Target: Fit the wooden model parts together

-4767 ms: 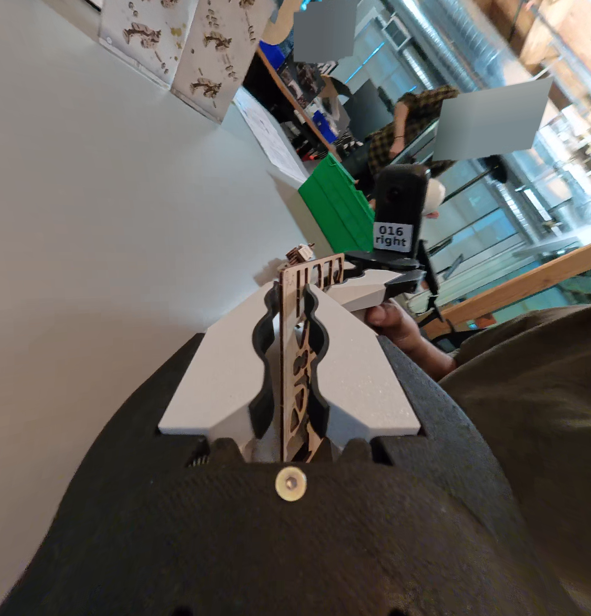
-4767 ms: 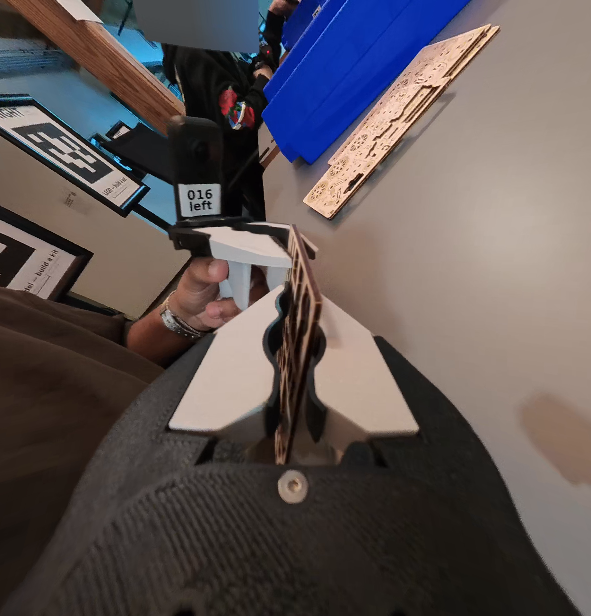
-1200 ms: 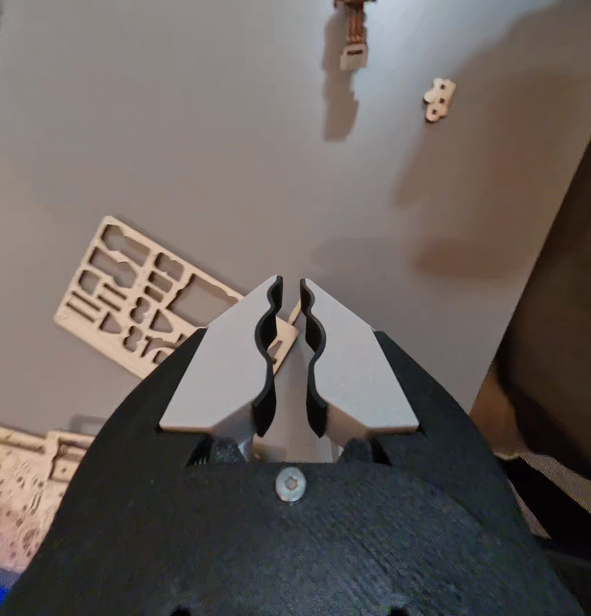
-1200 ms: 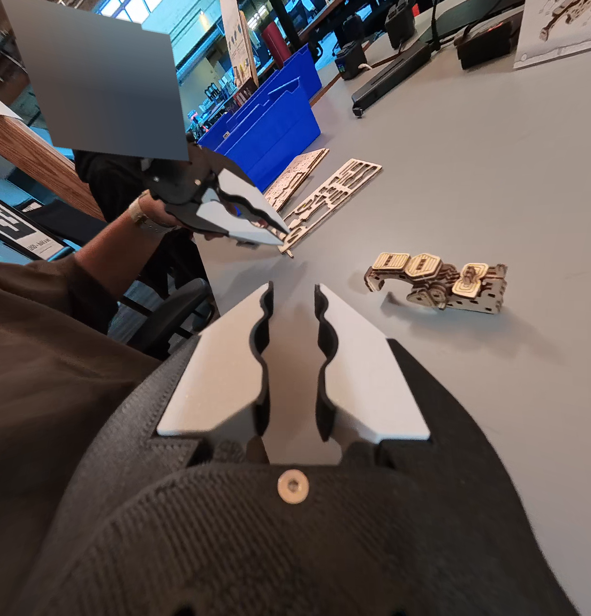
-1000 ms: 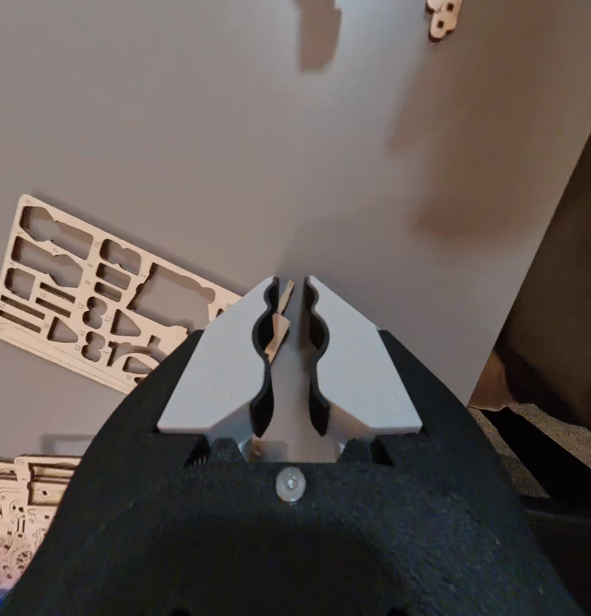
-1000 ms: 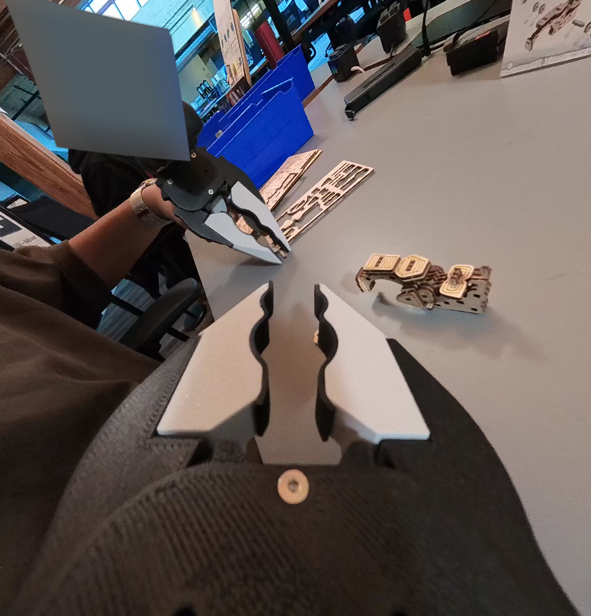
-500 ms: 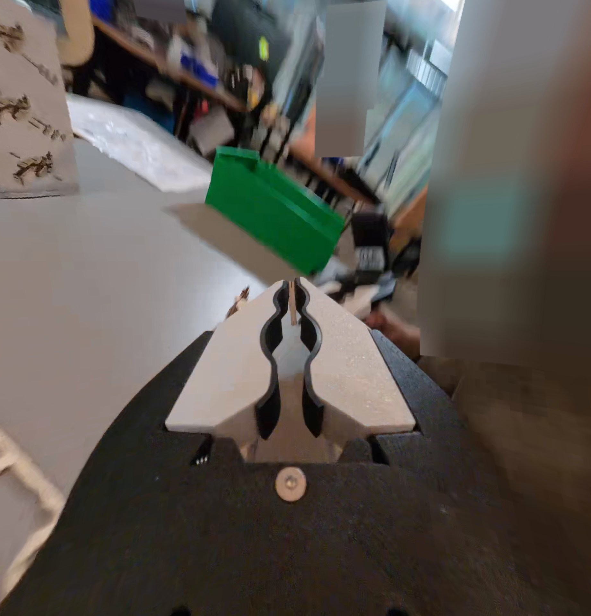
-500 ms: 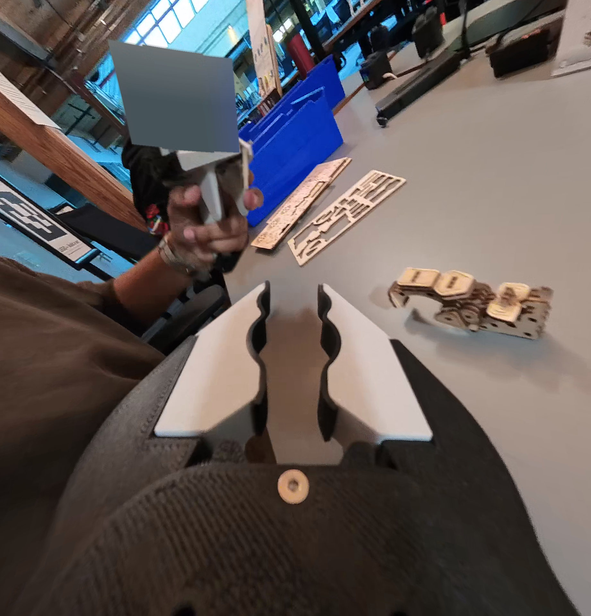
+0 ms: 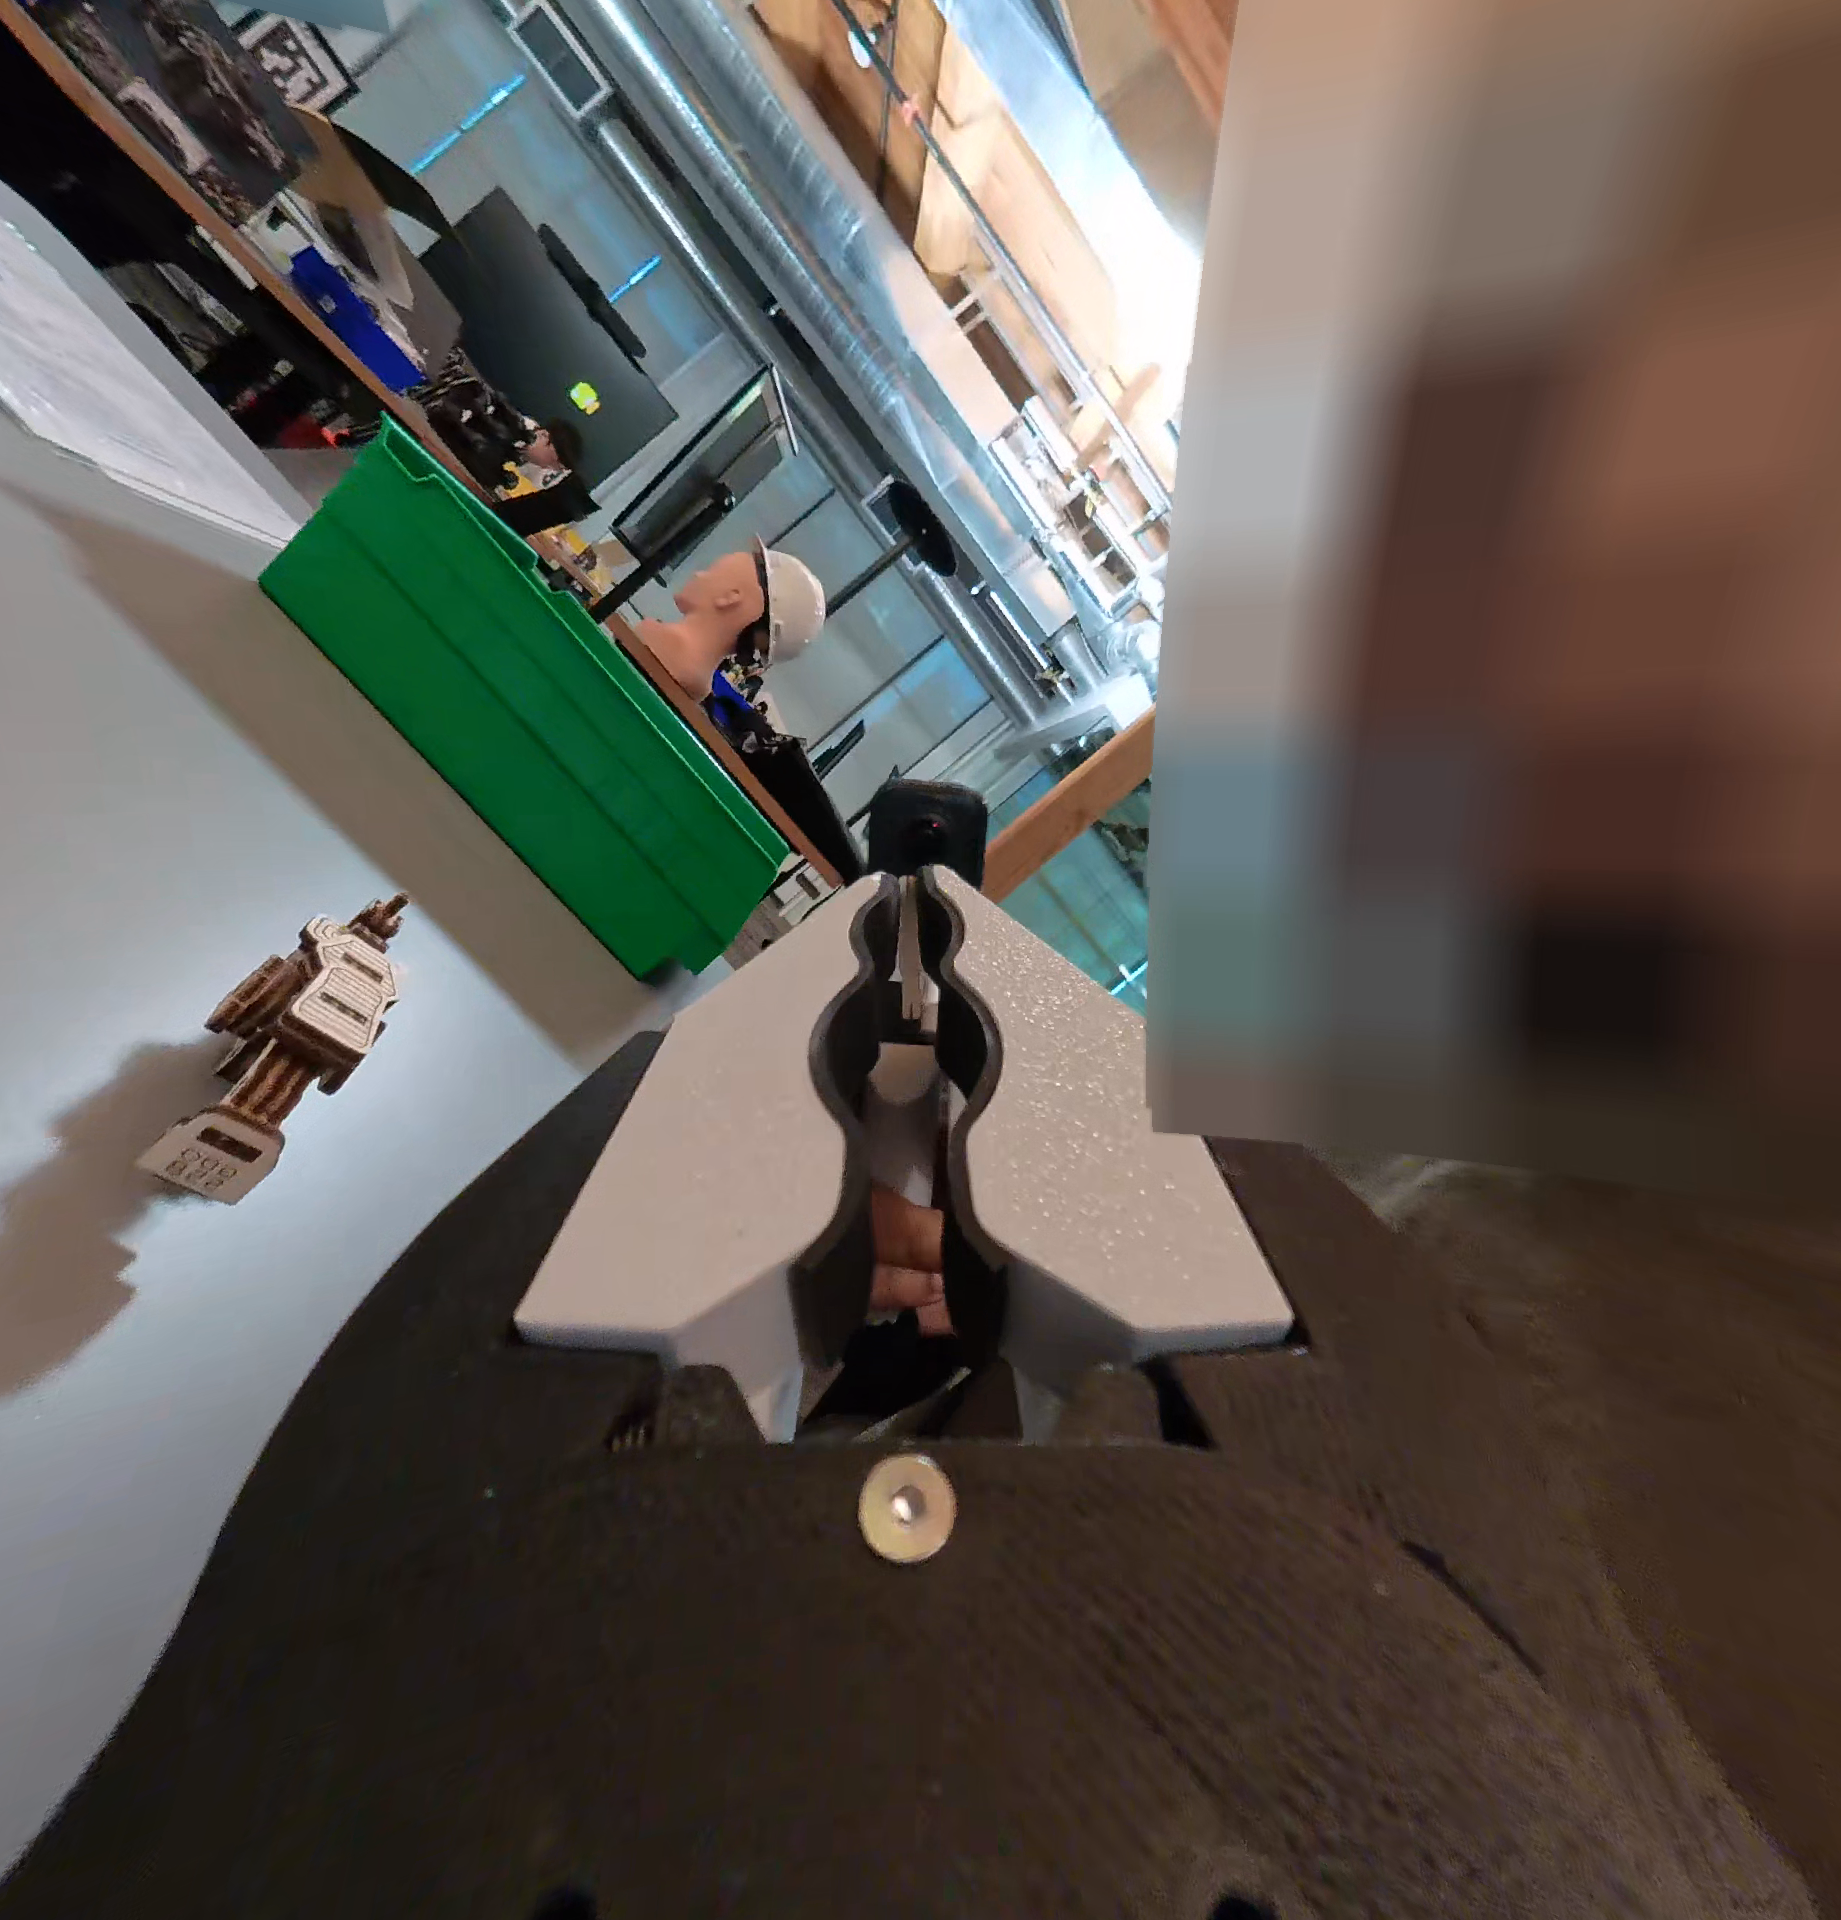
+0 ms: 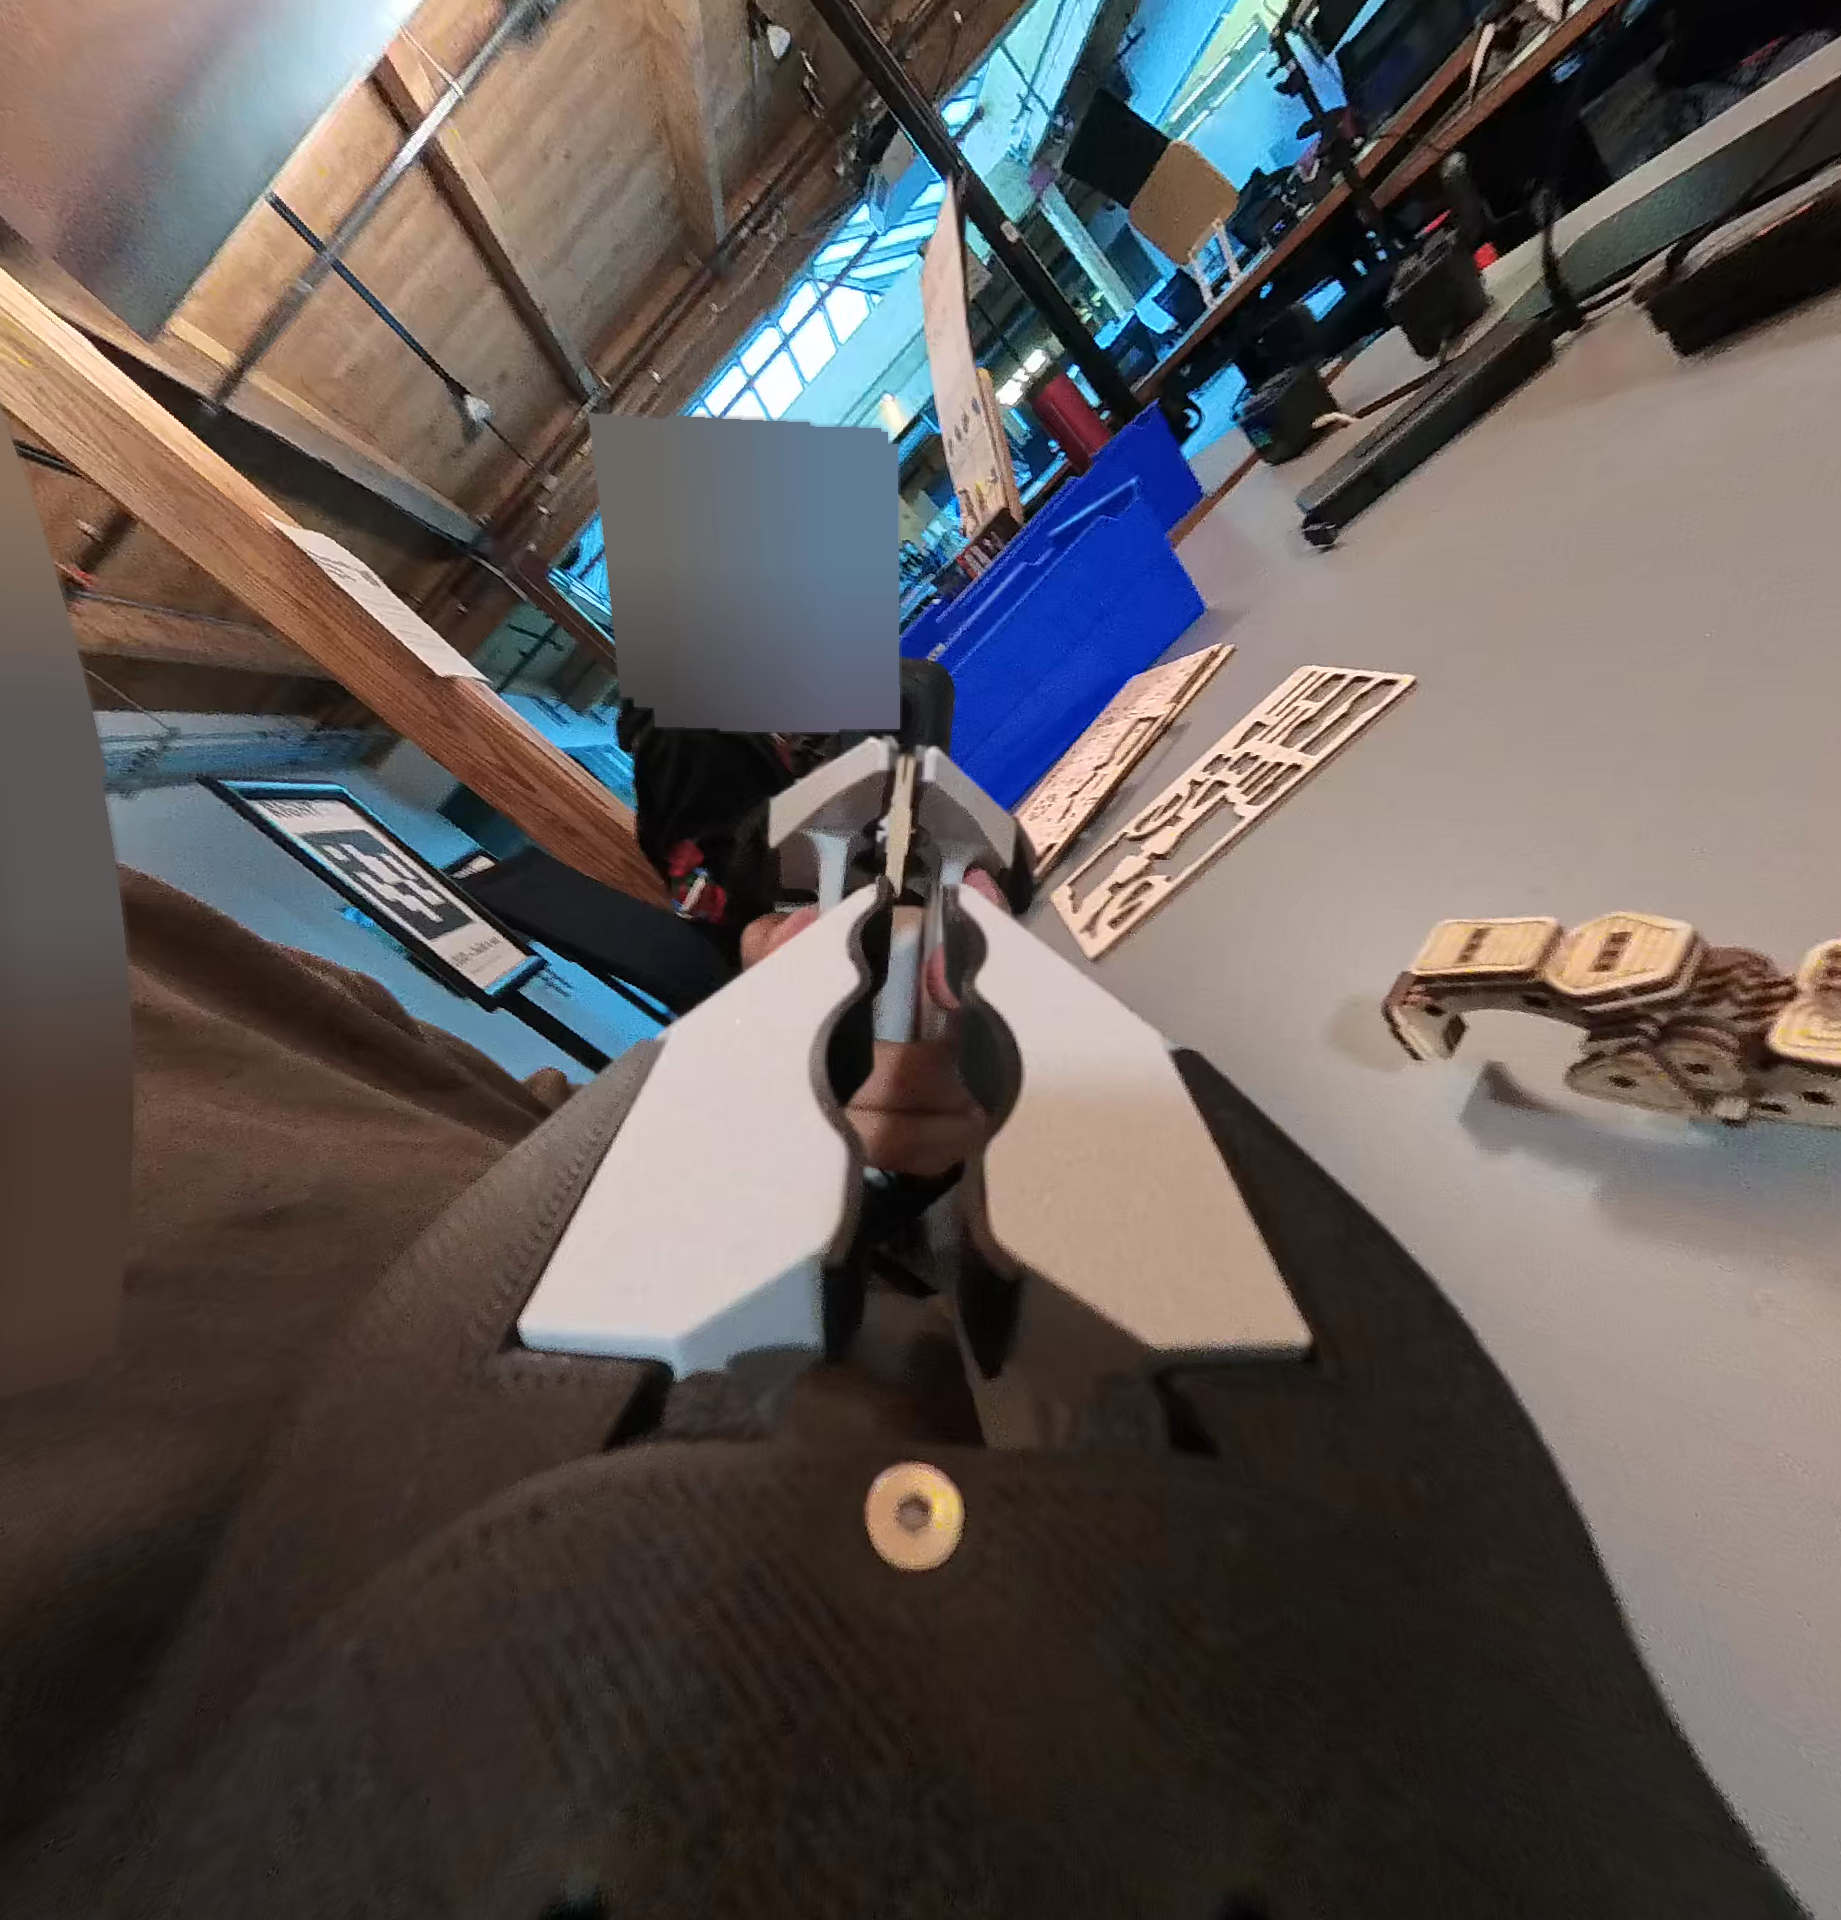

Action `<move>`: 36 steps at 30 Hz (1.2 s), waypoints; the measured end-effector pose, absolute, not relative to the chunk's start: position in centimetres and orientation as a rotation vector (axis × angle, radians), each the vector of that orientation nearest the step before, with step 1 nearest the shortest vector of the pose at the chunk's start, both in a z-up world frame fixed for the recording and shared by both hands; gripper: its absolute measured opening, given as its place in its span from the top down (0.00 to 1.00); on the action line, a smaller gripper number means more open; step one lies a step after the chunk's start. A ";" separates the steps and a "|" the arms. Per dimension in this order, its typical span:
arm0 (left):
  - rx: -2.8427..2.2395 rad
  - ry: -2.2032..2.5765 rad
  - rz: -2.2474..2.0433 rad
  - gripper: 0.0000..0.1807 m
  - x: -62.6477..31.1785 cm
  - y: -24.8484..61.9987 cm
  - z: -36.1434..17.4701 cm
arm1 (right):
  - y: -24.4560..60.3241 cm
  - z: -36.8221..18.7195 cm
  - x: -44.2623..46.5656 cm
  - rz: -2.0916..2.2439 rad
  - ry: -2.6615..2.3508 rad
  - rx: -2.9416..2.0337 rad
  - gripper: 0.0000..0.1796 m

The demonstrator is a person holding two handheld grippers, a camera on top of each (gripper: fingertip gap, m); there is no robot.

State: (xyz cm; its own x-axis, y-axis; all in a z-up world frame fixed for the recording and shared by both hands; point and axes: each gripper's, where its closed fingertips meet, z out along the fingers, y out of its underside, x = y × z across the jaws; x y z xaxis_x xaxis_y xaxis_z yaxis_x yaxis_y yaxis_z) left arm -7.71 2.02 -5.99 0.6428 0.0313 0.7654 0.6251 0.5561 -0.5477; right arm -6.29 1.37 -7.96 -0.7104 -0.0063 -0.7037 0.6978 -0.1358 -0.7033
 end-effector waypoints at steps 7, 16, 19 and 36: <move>-0.997 -0.800 -0.361 1.00 -7.6 3.2 -6.6 | 1.8 -8.0 -6.3 -1.842 1.561 0.784 0.97; -1.199 -0.926 -0.183 0.70 -9.3 2.1 -10.3 | 4.1 -12.1 -9.0 -1.791 2.188 0.786 0.99; -1.338 -0.975 -0.224 0.73 -8.9 3.5 -12.3 | 4.7 -13.5 -8.6 -1.715 2.367 0.758 0.99; -1.540 -1.016 -0.356 1.00 -7.9 6.7 -14.8 | 6.1 -16.2 -7.9 -1.580 3.189 0.420 0.99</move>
State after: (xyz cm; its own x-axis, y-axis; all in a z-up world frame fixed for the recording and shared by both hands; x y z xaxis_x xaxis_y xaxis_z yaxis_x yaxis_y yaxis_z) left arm -7.92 6.67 -14.81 0.5718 0.3973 0.7178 0.7582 0.0782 -0.6473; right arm -7.92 6.07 -16.24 -0.8776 0.3872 0.2824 0.0099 0.6038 -0.7971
